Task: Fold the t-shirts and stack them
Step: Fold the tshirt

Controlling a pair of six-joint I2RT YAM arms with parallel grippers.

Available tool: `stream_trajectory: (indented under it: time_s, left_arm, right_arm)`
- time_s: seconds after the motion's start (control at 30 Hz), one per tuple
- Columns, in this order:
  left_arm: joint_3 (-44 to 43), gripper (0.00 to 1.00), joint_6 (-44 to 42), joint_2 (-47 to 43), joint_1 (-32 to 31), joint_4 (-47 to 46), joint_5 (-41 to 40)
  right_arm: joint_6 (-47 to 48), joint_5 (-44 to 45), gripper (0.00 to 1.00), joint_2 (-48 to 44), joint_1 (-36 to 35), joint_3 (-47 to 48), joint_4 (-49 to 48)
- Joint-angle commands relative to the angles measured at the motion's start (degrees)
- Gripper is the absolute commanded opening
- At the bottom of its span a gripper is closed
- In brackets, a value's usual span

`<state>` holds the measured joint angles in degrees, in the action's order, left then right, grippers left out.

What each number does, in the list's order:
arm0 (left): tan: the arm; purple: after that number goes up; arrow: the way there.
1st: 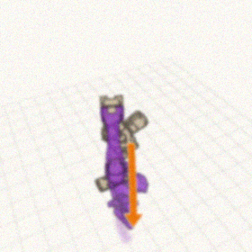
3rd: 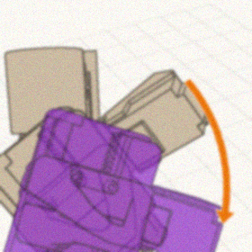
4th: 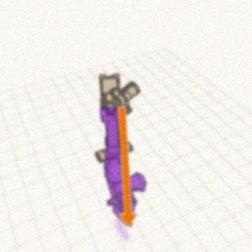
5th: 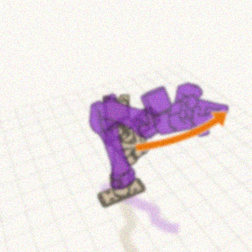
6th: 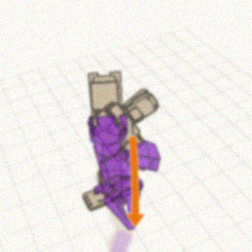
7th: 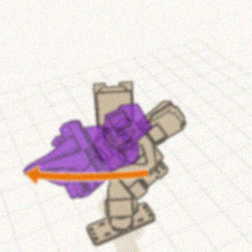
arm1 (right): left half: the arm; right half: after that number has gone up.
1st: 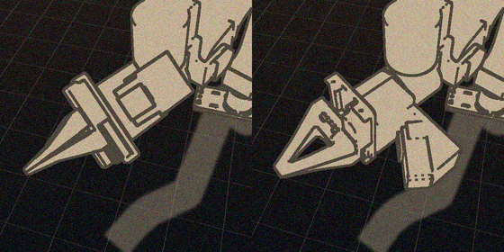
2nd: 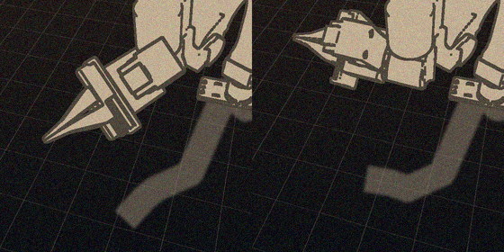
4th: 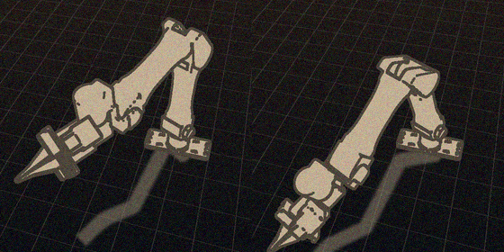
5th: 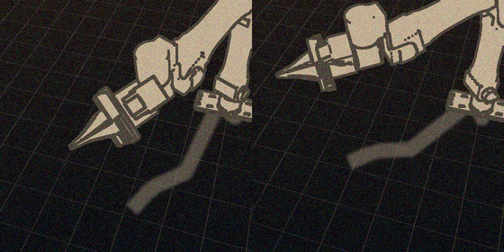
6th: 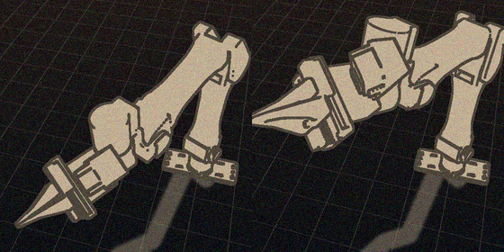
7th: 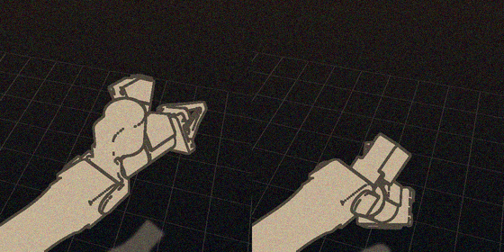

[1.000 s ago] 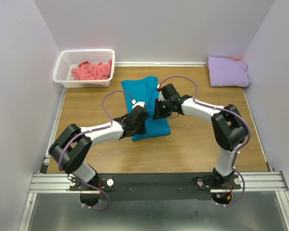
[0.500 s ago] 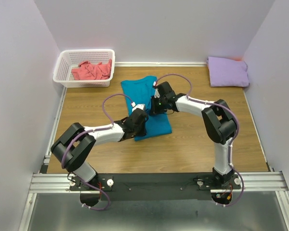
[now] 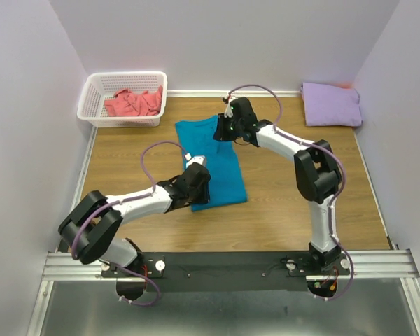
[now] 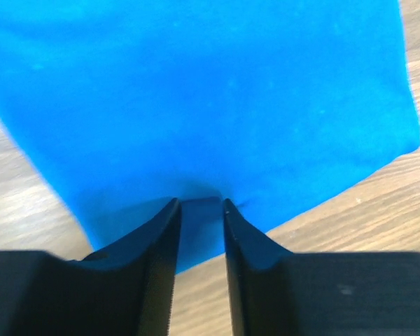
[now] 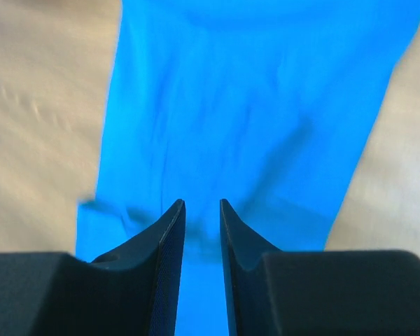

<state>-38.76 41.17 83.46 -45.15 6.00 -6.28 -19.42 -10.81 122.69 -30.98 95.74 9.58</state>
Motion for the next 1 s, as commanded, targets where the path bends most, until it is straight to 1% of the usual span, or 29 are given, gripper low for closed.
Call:
stream_trajectory:
  time_s: [0.0,0.07,0.1,0.13,0.17,0.2,0.27,0.37,0.4,0.43,0.53,0.63,0.67,0.73,0.87,0.97]
  left_arm:
    - [-2.9,0.43,2.0,-7.0,0.1,3.9,-5.2]
    - [-2.8,0.44,2.3,-11.1,0.8,2.4,-5.0]
    - [-1.8,0.44,2.4,-12.4,1.2,1.4,-4.3]
    - [-0.9,0.44,2.5,-13.5,2.1,0.3,-3.1]
    - [0.0,0.44,2.9,-15.3,2.5,-1.6,-0.5]
    - [2.0,0.43,3.2,-16.0,3.1,-2.5,0.9]
    - [4.2,0.4,3.9,-17.2,4.4,-5.5,4.9]
    - [8.8,0.35,5.1,-17.1,4.8,-8.7,9.3]
    - [9.8,0.34,6.1,-16.2,5.1,-10.1,11.4]
    - [11.8,0.31,6.6,-15.9,5.2,-10.8,12.3]
    - [15.3,0.27,9.4,-14.9,5.3,-12.2,13.6]
    - [17.4,0.27,12.5,-15.3,5.6,-11.5,13.3]
    - [17.8,0.26,13.2,-15.8,5.6,-10.8,12.8]
    - [19.7,0.23,15.9,-16.3,5.9,-10.3,12.2]
    - [22.4,0.21,18.5,-17.8,6.6,-9.0,11.1]
    - [22.8,0.2,18.9,-21.2,6.8,-6.7,10.0]
  right_arm:
    - [-1.8,-3.1,0.34,-8.9,1.0,-11.5,1.0]
    - [-3.3,-6.1,0.33,-13.2,1.5,-17.0,-0.1]
    - [-3.6,-9.5,0.34,-17.2,1.5,-19.3,-0.6]
    - [-3.9,-11.8,0.34,-18.9,1.7,-24.1,-1.3]
    - [-3.8,-14.5,0.33,-20.4,1.7,-25.9,-2.1]
    - [-3.9,-19.2,0.33,-23.1,1.7,-28.1,-2.6]
    - [-4.2,-25.0,0.33,-25.6,1.7,-34.3,-5.2]
    - [-5.0,-28.8,0.34,-28.6,1.9,-41.2,-8.9]
    - [-5.3,-31.0,0.33,-28.8,1.8,-42.7,-9.1]
    - [-6.0,-32.3,0.33,-28.8,2.0,-44.5,-13.2]
    - [-7.3,-35.9,0.33,-28.0,2.6,-51.0,-18.6]
    - [-11.9,-38.9,0.33,-25.8,4.4,-58.4,-32.2]
    - [-12.5,-39.3,0.33,-23.9,5.0,-60.0,-34.1]
    - [-13.2,-39.4,0.33,-22.3,6.5,-63.2,-36.6]
    - [-14.4,-38.1,0.33,-19.5,9.2,-66.9,-40.5]
    - [-15.7,-38.4,0.33,-21.3,9.4,-68.1,-40.7]
